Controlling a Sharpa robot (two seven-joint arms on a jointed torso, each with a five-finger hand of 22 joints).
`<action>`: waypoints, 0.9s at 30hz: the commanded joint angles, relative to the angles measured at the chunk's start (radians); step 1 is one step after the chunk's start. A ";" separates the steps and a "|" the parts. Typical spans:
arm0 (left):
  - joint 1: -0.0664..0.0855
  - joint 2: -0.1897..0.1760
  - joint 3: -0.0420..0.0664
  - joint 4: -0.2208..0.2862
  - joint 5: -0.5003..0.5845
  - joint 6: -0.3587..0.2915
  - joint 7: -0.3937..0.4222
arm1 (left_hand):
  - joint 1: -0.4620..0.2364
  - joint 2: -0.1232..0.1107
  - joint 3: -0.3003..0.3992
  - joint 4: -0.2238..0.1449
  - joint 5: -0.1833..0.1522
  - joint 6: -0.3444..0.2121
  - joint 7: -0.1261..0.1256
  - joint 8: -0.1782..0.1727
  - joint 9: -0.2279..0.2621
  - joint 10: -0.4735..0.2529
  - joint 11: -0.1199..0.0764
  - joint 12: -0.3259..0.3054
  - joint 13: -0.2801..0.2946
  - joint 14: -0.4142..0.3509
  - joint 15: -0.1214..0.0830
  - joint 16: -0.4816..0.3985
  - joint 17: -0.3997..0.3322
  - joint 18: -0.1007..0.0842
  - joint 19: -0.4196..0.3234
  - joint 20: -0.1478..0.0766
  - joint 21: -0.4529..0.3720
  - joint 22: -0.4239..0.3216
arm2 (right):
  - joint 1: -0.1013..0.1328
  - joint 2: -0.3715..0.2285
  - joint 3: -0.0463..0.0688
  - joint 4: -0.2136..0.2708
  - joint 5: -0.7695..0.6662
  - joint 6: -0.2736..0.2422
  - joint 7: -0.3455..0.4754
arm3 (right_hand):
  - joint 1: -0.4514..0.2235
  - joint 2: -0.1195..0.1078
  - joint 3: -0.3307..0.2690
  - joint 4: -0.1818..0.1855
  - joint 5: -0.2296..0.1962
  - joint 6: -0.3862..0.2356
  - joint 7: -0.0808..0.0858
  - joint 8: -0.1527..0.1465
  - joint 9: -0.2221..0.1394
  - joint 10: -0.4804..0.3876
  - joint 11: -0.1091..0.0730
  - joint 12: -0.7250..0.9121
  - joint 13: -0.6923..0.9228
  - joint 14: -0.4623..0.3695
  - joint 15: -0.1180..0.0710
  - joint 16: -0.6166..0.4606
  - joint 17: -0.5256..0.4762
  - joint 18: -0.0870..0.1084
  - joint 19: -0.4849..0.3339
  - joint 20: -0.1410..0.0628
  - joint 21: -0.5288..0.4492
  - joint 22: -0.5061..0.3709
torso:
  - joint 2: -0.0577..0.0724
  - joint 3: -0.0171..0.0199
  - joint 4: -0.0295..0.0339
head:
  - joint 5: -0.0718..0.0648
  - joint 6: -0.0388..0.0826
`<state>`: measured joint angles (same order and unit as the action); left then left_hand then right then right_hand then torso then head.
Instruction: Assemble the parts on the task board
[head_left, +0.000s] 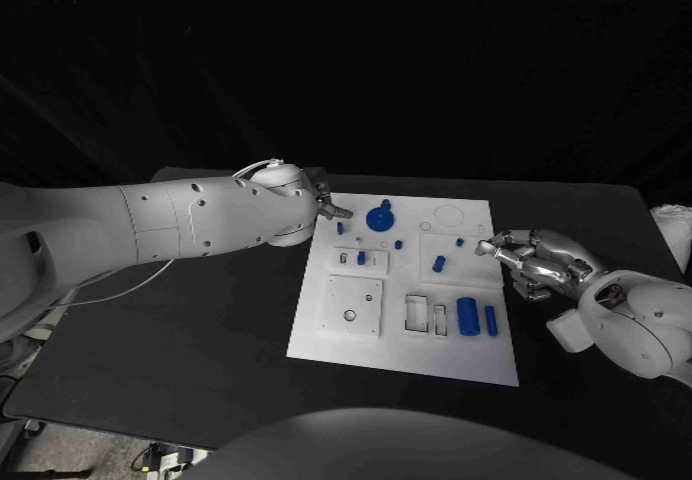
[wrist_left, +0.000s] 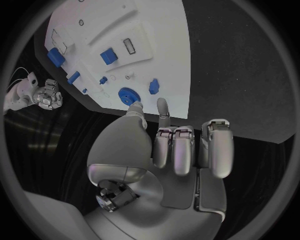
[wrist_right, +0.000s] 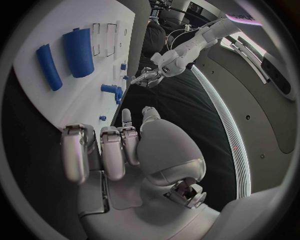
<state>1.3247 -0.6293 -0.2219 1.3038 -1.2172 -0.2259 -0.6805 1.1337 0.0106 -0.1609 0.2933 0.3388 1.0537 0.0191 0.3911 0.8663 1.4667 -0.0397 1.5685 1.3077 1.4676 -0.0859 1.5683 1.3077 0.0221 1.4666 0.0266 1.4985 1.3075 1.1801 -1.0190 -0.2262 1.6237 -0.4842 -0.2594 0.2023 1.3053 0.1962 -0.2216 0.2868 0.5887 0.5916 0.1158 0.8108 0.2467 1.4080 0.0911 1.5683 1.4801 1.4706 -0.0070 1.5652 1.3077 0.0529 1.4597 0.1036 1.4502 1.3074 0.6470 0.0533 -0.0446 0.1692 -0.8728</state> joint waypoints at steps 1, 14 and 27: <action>-0.002 0.007 0.001 -0.002 -0.012 0.024 0.011 | 0.004 0.009 -0.005 -0.001 -0.002 -0.008 0.000 0.005 0.005 0.104 -0.006 0.002 0.263 0.103 -0.008 0.002 0.263 -0.003 0.064 -0.006 -0.006 0.237 | -0.001 0.001 0.000 0.001 -0.007 0.014 0.003 | 0.008 -0.003 0.006 0.001 0.005 0.004 -0.001 -0.004 -0.001 0.163 -0.048 0.002 0.091 0.100 -0.006 0.006 0.263 -0.013 -0.002 -0.003 -0.006 0.211 | 0.000 -0.0001 0.0001 | 0.001 0.000; -0.017 0.014 0.000 -0.014 -0.011 0.042 0.014 | 0.014 0.015 -0.007 -0.001 0.015 -0.021 0.000 0.014 0.024 0.104 -0.006 0.002 0.263 0.103 -0.007 0.002 0.263 -0.001 0.061 -0.006 -0.012 0.235 | -0.001 -0.004 0.000 0.003 -0.007 0.015 0.003 | 0.011 -0.003 0.008 0.000 0.006 0.005 -0.001 -0.004 -0.002 0.163 -0.048 0.002 0.091 0.100 -0.006 0.006 0.263 -0.012 -0.005 -0.003 -0.009 0.209 | 0.000 0.0004 -0.0003 | -0.002 0.000; -0.023 0.021 0.000 -0.020 -0.011 0.047 0.017 | 0.022 0.019 -0.007 -0.002 0.023 -0.031 0.001 0.016 0.033 0.104 -0.005 0.002 0.263 0.103 -0.007 0.002 0.263 0.000 0.058 -0.005 -0.017 0.234 | -0.001 -0.004 0.000 0.000 -0.007 0.017 0.001 | 0.014 -0.004 0.009 0.001 0.007 0.006 0.000 -0.004 -0.002 0.163 -0.048 0.002 0.091 0.100 -0.006 0.006 0.263 -0.011 -0.007 -0.003 -0.012 0.208 | 0.000 -0.0008 -0.0002 | -0.003 0.000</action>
<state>1.3024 -0.6112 -0.2226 1.2840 -1.2230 -0.1958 -0.6748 1.1510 0.0277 -0.1637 0.2904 0.3591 1.0286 0.0194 0.4007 0.8989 1.4667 -0.0397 1.5685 1.3075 1.4675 -0.0859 1.5683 1.3075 0.0227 1.4666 0.0266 1.4870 1.3074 1.1801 -1.0230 -0.2262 1.6233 -0.4845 -0.2584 0.2008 1.3091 0.1924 -0.2159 0.2870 0.5924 0.5916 0.1157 0.8108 0.2460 1.4080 0.0911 1.5684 1.4743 1.4680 -0.0093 1.5652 1.3074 0.0528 1.4558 0.0999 1.4416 1.3079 0.6469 0.0529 -0.0445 0.1671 -0.8728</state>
